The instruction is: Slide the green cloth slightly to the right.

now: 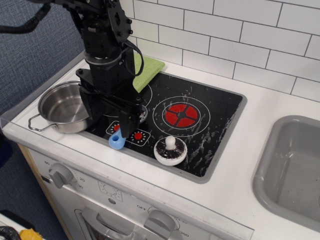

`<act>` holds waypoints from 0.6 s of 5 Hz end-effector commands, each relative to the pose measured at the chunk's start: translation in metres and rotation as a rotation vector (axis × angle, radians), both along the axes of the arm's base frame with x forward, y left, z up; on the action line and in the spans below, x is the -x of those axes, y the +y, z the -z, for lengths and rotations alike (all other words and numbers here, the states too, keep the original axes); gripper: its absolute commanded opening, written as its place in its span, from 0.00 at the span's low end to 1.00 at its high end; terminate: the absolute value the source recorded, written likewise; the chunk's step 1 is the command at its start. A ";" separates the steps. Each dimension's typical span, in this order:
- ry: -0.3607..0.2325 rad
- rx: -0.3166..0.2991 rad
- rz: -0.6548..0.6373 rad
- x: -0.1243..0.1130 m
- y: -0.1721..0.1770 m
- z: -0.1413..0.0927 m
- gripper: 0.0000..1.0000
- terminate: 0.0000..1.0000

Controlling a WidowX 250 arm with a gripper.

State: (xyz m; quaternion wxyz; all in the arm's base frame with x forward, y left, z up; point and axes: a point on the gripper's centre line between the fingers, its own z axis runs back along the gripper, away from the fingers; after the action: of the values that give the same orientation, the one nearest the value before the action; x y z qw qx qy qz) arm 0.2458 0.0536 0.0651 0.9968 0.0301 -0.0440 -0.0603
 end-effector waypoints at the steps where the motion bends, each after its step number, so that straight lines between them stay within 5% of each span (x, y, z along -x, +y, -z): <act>1: 0.000 0.000 0.000 0.000 0.000 0.000 1.00 0.00; 2: 0.022 0.014 -0.010 -0.001 0.003 0.002 1.00 0.00; 3: 0.058 0.150 -0.051 -0.013 0.016 -0.006 1.00 0.00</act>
State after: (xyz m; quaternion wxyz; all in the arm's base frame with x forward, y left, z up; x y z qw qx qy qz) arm 0.2552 0.0686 0.0614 0.9983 -0.0515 0.0000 -0.0291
